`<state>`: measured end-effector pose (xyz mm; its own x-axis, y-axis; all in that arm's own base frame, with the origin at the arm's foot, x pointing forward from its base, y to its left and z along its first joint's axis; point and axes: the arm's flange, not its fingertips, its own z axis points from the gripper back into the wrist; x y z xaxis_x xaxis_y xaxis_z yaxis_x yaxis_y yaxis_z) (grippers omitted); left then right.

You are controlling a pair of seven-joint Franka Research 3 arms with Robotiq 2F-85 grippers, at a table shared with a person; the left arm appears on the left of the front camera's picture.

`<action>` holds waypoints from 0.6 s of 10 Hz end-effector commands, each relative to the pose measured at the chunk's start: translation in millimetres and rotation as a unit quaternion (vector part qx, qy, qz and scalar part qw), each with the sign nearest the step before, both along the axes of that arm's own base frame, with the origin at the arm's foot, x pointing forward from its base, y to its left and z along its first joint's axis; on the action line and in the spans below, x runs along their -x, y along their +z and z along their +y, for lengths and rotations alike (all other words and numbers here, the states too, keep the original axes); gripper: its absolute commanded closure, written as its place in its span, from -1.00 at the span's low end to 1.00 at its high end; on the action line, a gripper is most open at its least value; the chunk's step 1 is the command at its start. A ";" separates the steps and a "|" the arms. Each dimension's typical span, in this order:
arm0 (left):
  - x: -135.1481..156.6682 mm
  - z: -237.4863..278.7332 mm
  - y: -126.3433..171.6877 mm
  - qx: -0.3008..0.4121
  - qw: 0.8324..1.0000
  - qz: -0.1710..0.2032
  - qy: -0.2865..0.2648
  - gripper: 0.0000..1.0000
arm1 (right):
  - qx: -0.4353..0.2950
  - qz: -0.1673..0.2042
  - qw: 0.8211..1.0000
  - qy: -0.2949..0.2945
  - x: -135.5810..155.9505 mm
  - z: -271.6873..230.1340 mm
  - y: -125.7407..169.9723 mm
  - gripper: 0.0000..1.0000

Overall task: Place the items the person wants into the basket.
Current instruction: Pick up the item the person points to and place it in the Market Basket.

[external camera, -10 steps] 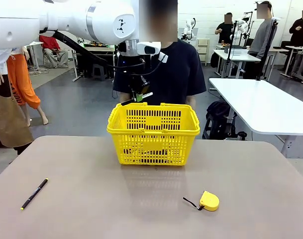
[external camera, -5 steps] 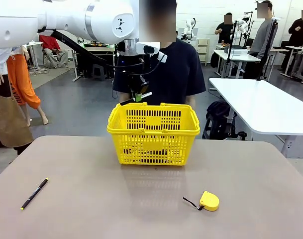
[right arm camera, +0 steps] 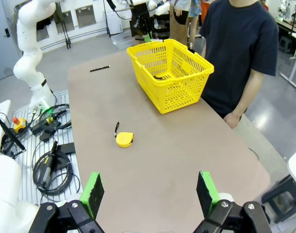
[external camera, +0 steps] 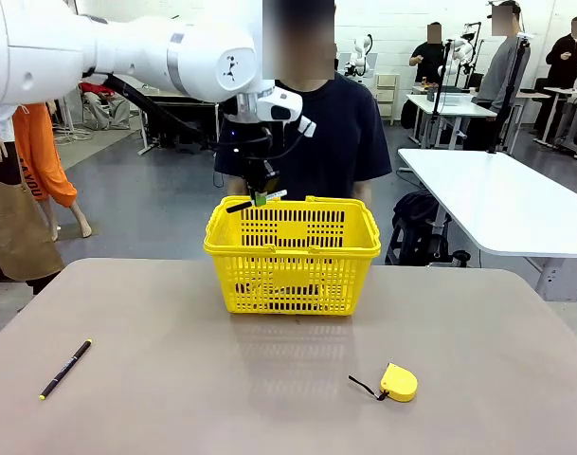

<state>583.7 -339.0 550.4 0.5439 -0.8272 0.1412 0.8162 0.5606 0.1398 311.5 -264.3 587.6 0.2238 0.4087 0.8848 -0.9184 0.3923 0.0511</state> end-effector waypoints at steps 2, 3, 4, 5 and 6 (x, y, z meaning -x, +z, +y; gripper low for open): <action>-7.1 -2.6 -18.0 0.003 0.999 -0.002 -0.034 0.76 | -0.007 -0.008 1.000 0.004 -1.1 -1.3 0.0 -1.00; -10.0 -5.1 -28.5 -0.003 0.999 0.006 -0.036 0.76 | -0.007 -0.008 1.000 0.004 -1.1 -1.3 0.0 -1.00; -14.0 -8.5 -40.9 -0.009 0.999 0.014 -0.042 0.76 | -0.007 -0.008 1.000 0.004 -1.1 -1.3 0.0 -1.00; -18.0 -10.3 -50.2 -0.006 0.999 0.018 -0.049 0.76 | -0.007 -0.008 1.000 0.004 -1.1 -1.3 0.0 -1.00; -22.0 -11.8 -58.7 -0.006 0.998 0.020 -0.055 0.76 | -0.007 -0.008 1.000 0.004 -1.1 -1.3 0.0 -1.00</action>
